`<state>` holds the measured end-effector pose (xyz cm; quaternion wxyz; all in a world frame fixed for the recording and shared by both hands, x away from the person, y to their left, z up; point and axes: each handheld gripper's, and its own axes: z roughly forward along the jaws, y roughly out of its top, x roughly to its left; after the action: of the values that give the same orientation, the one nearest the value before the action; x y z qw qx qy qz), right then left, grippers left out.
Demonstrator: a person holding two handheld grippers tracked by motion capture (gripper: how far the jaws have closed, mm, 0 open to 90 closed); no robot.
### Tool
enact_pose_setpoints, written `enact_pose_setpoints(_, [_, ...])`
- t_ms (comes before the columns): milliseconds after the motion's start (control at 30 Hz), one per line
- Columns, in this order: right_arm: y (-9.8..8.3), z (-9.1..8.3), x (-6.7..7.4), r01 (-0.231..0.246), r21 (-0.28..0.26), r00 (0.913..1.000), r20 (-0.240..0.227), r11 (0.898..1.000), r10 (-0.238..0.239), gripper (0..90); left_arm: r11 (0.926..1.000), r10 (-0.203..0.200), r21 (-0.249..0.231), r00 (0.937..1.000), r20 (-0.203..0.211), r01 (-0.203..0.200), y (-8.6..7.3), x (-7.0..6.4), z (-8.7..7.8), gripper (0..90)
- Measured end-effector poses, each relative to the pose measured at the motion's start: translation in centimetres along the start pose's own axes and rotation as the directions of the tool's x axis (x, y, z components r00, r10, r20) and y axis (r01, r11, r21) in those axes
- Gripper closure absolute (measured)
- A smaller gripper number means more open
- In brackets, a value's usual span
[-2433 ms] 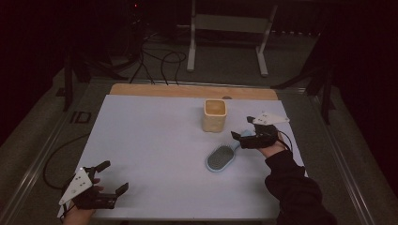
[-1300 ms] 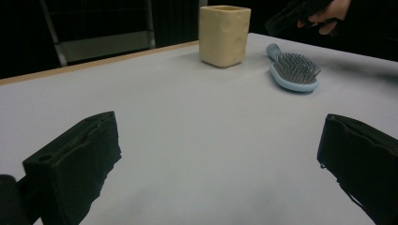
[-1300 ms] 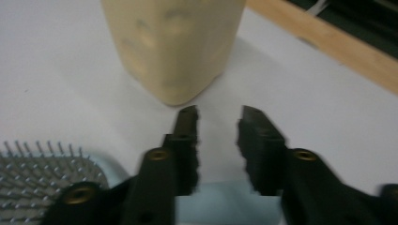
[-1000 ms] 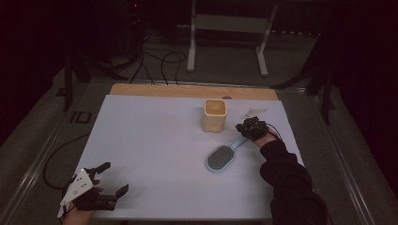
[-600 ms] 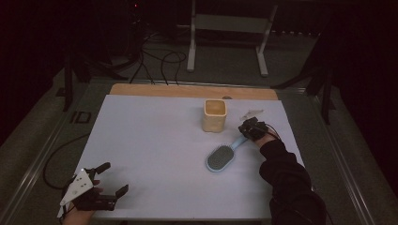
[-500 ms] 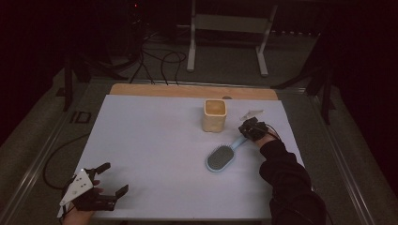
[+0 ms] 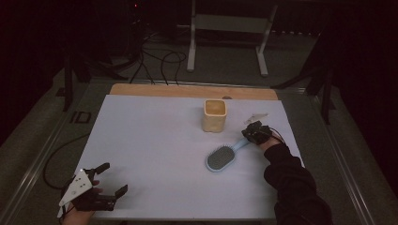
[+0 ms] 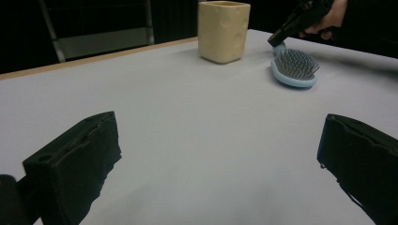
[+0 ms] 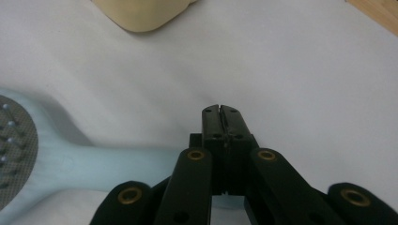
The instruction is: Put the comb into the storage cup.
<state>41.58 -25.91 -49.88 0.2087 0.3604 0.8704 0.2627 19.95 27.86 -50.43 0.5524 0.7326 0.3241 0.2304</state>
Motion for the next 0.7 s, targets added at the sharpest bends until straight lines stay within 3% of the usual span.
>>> enact_pose_setpoints(700, [-3.4,-2.5,0.9,-0.003,-0.009,0.9995,-0.03,1.0,0.003,90.0,1.0,-0.002,-0.002,1.0,-0.004,0.002,0.0,0.1,-0.1,0.0])
